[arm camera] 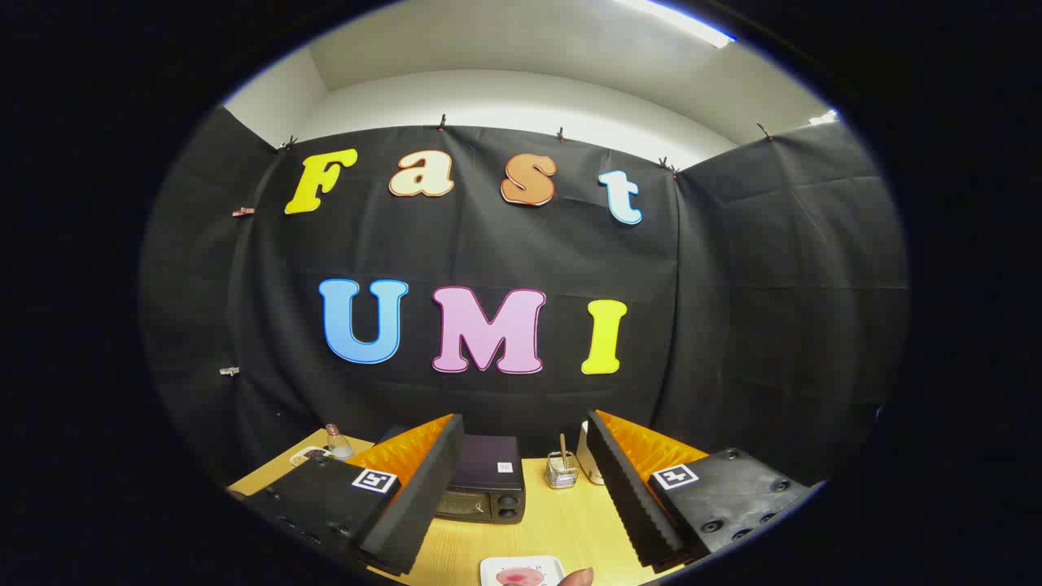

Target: Open the toaster oven, put the food inside, and close the toaster oven door.

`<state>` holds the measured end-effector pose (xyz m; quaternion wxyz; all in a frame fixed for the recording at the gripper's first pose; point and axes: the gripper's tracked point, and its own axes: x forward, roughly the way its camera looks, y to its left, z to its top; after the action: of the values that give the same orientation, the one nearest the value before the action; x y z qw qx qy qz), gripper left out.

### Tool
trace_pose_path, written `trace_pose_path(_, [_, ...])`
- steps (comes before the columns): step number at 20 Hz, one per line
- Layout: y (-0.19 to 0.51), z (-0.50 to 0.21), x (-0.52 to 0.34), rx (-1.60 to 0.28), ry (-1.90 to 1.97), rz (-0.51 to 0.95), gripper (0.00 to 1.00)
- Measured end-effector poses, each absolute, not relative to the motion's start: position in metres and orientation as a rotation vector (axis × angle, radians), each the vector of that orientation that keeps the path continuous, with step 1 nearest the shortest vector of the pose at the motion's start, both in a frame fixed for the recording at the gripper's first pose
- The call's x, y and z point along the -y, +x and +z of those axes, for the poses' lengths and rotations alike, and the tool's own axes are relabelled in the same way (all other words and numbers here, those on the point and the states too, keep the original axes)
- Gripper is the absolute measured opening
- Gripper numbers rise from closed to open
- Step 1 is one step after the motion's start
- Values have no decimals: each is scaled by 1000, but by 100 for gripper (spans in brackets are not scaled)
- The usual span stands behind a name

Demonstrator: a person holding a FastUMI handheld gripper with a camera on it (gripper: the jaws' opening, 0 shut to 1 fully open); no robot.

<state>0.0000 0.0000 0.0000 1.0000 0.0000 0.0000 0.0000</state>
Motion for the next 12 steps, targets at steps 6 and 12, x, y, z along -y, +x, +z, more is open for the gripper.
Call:
trace_pose_path(6, [1,-2,1,-15,9,-1,97])
trace_pose_path(12, [0,-2,2,-3,10,-3,97])
